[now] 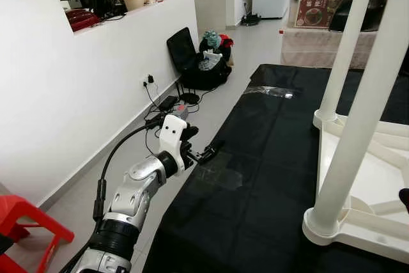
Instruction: Building children table
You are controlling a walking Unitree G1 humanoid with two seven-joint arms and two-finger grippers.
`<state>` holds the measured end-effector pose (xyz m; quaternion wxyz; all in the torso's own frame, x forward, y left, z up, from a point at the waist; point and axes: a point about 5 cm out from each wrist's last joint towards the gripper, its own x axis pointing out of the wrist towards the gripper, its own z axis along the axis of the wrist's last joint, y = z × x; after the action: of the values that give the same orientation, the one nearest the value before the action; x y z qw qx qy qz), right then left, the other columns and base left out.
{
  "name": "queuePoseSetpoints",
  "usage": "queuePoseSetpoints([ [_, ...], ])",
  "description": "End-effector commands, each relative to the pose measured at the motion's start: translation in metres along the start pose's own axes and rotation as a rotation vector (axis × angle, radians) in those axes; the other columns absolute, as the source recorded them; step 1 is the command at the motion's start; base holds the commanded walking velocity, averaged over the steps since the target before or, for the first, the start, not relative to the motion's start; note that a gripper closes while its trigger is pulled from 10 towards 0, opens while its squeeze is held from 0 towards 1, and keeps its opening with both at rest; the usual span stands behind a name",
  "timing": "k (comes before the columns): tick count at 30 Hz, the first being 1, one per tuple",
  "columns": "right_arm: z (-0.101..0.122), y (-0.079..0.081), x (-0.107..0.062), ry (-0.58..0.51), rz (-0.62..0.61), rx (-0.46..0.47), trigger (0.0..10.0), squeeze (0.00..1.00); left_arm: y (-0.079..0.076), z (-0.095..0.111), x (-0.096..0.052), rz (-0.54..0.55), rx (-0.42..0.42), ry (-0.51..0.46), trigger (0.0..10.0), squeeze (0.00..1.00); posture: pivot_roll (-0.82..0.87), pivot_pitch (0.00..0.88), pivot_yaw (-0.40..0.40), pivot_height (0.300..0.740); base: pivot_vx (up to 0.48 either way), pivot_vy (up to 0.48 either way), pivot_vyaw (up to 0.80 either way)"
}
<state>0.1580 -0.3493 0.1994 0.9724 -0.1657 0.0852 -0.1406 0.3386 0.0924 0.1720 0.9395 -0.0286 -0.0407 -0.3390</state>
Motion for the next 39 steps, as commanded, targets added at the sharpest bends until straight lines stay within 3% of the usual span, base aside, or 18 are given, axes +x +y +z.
queuePoseSetpoints([
  [1, 0.0, 0.001, 0.007, -0.006, -0.054, 0.024, 10.0, 0.0, 0.005, 0.0, -0.005, 0.025, 0.008, 0.001, 10.0, 0.0, -0.11, 0.0, 0.045, 0.74, 0.0, 0.0, 0.0],
  [3, 0.003, 0.011, 0.017, -0.03, -0.071, 0.054, 10.0, 0.0, 0.004, -0.001, -0.004, 0.019, 0.006, 0.0, 10.0, 0.0, -0.1, 0.0, 0.043, 0.74, 0.0, 0.0, 0.0],
  [4, 0.01, 0.028, 0.028, -0.067, -0.052, 0.084, 10.0, 0.0, 0.002, 0.0, -0.004, 0.01, 0.005, -0.003, 10.0, 0.0, -0.09, 0.0, 0.036, 0.74, 0.0, 0.0, 0.0],
  [5, 0.01, 0.028, 0.028, -0.067, -0.052, 0.084, 10.0, 0.0, 0.002, 0.0, -0.004, 0.01, 0.005, -0.003, 10.0, 0.0, -0.09, 0.0, 0.036, 0.74, 0.0, 0.0, 0.0],
  [8, 0.034, 0.084, 0.049, -0.174, 0.066, 0.122, 10.0, 0.0, -0.002, 0.002, -0.005, -0.009, 0.02, -0.013, 10.0, 0.0, -0.06, 0.0, 0.018, 0.74, 0.0, 0.0, 0.0],
  [12, 0.045, 0.109, 0.06, -0.2, 0.094, 0.113, 10.0, 0.0, 0.001, 0.002, -0.009, 0.007, 0.013, -0.017, 10.0, 0.0, -0.04, 0.0, -0.001, 0.74, 0.0, -0.369, -0.2],
  [22, 0.059, 0.127, 0.083, -0.214, 0.025, 0.032, 10.0, 0.0, 0.001, 0.002, -0.014, 0.015, 0.011, -0.017, 10.0, 0.0, -0.03, 0.0, -0.014, 0.74, 0.0, -0.454, -0.8],
  [26, 0.062, 0.131, 0.089, -0.202, -0.015, 0.042, 10.0, 0.0, -0.001, 0.002, -0.014, 0.013, 0.006, -0.018, 10.0, 0.0, -0.02, 0.0, -0.022, 0.74, 0.0, -0.461, -0.8],
  [33, 0.059, 0.131, 0.093, -0.178, -0.062, 0.077, 10.0, 0.0, -0.003, 0.001, -0.016, 0.011, 0.012, -0.025, 10.0, 0.0, -0.01, 0.0, -0.032, 0.74, 0.0, -0.46, -0.8],
  [39, 0.062, 0.14, 0.091, -0.205, 0.002, 0.049, 10.0, 0.0, -0.001, 0.001, -0.017, 0.05, -0.015, -0.036, 10.0, 0.0, -0.01, 0.0, -0.034, 0.74, 0.0, 0.0, 0.0],
])
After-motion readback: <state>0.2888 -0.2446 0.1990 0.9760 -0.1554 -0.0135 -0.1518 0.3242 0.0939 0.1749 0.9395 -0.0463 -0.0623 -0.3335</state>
